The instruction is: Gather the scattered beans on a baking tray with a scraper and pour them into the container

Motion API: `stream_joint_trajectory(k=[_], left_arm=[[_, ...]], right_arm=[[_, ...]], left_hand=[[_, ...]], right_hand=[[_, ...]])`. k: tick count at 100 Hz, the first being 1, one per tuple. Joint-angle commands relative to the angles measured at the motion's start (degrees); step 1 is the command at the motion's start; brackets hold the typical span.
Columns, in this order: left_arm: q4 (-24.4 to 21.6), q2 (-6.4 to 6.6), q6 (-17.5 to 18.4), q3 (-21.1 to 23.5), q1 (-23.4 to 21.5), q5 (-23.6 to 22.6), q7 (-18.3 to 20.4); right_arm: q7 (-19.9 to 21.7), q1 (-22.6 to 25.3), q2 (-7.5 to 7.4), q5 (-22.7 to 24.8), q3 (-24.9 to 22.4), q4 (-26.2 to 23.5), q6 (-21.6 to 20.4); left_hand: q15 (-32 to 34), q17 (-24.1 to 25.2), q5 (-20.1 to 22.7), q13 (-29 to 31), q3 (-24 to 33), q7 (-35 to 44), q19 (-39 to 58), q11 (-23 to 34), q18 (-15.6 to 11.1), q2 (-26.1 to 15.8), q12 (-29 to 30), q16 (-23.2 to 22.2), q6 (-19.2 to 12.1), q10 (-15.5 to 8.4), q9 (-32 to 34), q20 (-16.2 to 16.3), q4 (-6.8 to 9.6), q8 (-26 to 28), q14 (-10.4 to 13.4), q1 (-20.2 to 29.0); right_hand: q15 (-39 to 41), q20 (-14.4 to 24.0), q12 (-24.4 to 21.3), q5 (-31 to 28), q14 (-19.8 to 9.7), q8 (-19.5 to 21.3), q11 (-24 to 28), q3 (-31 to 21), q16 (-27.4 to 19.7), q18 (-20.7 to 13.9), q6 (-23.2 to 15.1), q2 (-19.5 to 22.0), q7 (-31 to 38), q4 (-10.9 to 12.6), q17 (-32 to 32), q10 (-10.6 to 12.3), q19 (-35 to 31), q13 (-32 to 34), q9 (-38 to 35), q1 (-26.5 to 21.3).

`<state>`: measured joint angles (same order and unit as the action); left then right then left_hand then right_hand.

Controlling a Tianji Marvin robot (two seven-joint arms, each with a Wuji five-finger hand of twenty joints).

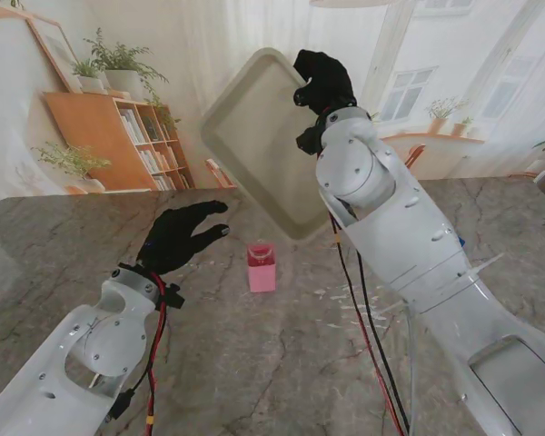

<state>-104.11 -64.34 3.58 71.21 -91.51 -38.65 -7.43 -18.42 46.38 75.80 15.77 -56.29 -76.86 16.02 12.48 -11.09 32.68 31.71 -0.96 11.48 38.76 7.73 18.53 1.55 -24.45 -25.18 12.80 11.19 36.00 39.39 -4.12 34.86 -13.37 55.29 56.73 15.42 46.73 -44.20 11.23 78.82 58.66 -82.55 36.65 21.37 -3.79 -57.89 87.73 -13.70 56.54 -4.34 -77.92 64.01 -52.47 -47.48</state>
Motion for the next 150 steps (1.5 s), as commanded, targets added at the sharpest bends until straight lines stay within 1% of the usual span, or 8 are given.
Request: stream_joint_trajectory(k=[1,21,33,68,81,104,123,150], left_arm=[[0.58,-0.11,-0.22,-0.03,-0.25,0.47,0.22],[1.49,0.04,0.06,0.09,-0.22,1.18,1.24],[1.82,0.07,0.18,0.05,-0.22,1.49,1.50],[2.51,0.16,1.61,0.20,-0.86,1.67,1.62],[2.86,0.07,2.13,0.22,-1.36,1.73,0.89],[3.64,-0.06,3.08,0.38,-2.16,2.18,0.05],[4.39,-0.21,3.81,0.17,-2.37,2.45,-0.79],[4.81,-0.34,4.29,-0.02,-2.96,2.65,-1.63]], right_arm=[[1.23,1.10,-1.53,0.18,-1.14,-0.23,0.72],[3.25,5.32,-2.96,0.61,-5.34,-2.00,3.86],[4.20,8.38,-3.92,2.00,-7.93,-3.36,5.25],[5.37,18.20,-5.38,2.94,-15.46,-8.08,9.70],[4.86,21.06,-5.28,2.32,-16.96,-8.68,11.05],[2.22,24.70,-4.26,-0.66,-18.57,-7.90,13.22],[2.00,26.97,-3.97,-2.28,-19.32,-7.13,14.57],[1.60,29.22,-3.09,-6.39,-19.95,-6.41,17.09]], left_hand=[[-0.97,0.90,-0.40,-1.86,-1.34,-0.18,-1.09,-0.67,1.12,-2.26,0.52,0.60,-1.24,-0.42,-1.42,0.36,1.71,-0.39,0.08,0.85],[-0.92,0.91,-0.30,-1.73,-1.36,-0.16,-1.14,-0.66,1.10,-2.23,0.53,0.58,-1.38,-0.46,-1.36,0.39,1.70,-0.39,0.00,0.79],[-0.93,0.94,-0.33,-1.77,-1.34,-0.19,-1.20,-0.66,1.13,-2.20,0.54,0.58,-1.29,-0.46,-1.34,0.40,1.70,-0.41,0.02,0.84],[-0.91,0.93,-0.31,-1.71,-1.32,-0.20,-1.21,-0.64,1.26,-2.17,0.53,0.56,-1.32,-0.44,-1.28,0.48,1.71,-0.43,-0.03,0.85],[-0.89,0.96,-0.29,-1.68,-1.31,-0.18,-1.22,-0.66,1.17,-2.24,0.53,0.54,-1.28,-0.47,-1.35,0.50,1.71,-0.43,-0.07,0.87],[-0.83,0.95,-0.29,-1.56,-1.31,-0.19,-1.25,-0.64,1.22,-2.16,0.53,0.50,-1.27,-0.42,-1.26,0.51,1.72,-0.44,-0.11,0.88],[-0.83,0.94,-0.32,-1.57,-1.32,-0.20,-1.24,-0.63,1.25,-2.25,0.51,0.48,-1.36,-0.53,-1.24,0.54,1.71,-0.45,-0.03,0.85],[-0.72,0.90,-0.17,-1.39,-1.34,-0.13,-1.22,-0.59,1.26,-2.19,0.49,0.41,-1.32,-0.51,-1.10,0.58,1.71,-0.42,-0.12,0.81]], right_hand=[[11.48,9.68,4.71,-1.00,-9.12,1.27,7.24,-7.40,4.81,-19.27,-1.19,5.93,1.36,6.89,7.82,11.32,-19.26,5.46,-5.14,-8.40],[11.71,9.50,4.74,-0.95,-8.89,1.21,7.27,-7.40,4.77,-19.10,-0.88,5.62,1.36,6.85,7.83,11.09,-19.46,5.41,-5.15,-8.58],[11.80,9.44,4.77,-1.01,-8.88,1.17,7.28,-7.40,4.71,-19.08,-0.81,5.56,1.38,6.88,7.88,11.03,-19.60,5.46,-5.20,-8.61],[12.33,9.35,4.84,-1.14,-8.32,0.96,7.29,-7.40,4.66,-18.87,-0.17,4.72,1.43,6.86,7.99,10.34,-20.34,5.49,-5.18,-9.07],[12.50,9.37,4.85,-1.05,-8.07,0.88,7.28,-7.40,4.61,-18.90,0.17,4.54,1.42,6.83,8.02,10.22,-20.61,5.50,-5.17,-9.18],[12.89,9.52,4.88,-1.13,-7.57,0.72,7.30,-7.40,4.58,-18.79,0.68,3.86,1.50,6.68,8.14,9.61,-21.22,5.42,-5.16,-9.57],[13.23,9.71,4.91,-1.13,-7.14,0.60,7.36,-7.40,4.51,-18.79,1.13,3.36,1.53,6.55,8.27,9.18,-21.76,5.41,-5.15,-9.83],[13.65,9.26,4.85,-0.77,-6.19,0.25,7.20,-7.40,4.13,-18.31,2.44,2.31,1.47,6.00,8.30,8.08,-22.09,5.03,-4.85,-10.45]])
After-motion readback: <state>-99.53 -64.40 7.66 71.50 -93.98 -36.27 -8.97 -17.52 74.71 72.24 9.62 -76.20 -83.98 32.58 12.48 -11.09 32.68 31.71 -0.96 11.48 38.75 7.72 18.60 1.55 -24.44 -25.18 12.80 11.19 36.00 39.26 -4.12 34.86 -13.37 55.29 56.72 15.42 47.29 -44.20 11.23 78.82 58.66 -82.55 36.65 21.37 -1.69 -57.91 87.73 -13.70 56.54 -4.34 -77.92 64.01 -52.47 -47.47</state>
